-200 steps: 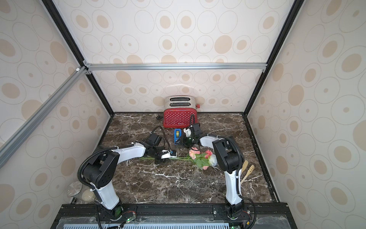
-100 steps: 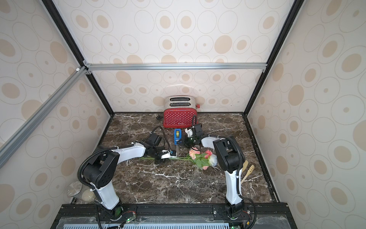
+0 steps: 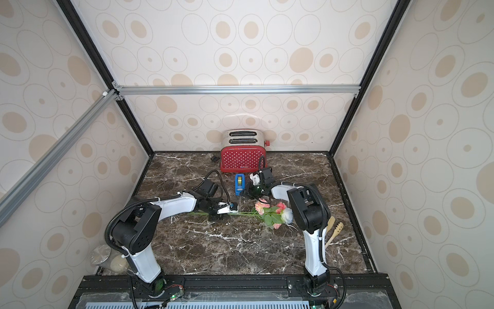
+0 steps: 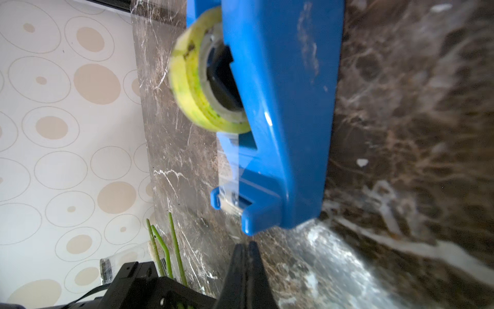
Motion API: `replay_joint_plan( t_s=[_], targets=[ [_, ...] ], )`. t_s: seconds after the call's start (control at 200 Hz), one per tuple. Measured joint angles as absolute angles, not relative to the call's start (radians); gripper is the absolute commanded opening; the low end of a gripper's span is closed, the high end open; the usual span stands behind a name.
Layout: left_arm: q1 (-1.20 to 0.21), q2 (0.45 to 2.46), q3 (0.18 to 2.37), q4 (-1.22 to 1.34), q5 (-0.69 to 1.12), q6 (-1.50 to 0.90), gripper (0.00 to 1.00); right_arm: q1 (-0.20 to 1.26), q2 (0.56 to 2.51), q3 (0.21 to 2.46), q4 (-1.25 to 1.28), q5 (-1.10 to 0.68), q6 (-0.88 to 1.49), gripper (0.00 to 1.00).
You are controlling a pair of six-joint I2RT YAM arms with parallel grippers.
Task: Wrap bouquets with tape
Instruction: Tear off the tape using the Tape Cutter.
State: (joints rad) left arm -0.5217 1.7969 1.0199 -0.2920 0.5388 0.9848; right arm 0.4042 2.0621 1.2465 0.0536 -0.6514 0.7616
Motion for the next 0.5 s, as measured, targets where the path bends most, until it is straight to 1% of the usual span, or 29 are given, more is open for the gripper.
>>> replay_joint_plan(
  t_s=[0.5],
  targets=[
    [-0.521, 1.759, 1.016, -0.269, 0.504, 0.989, 0.0, 0.456, 2.045, 1.276, -0.041, -0.455, 0.71, 0.0]
  ],
)
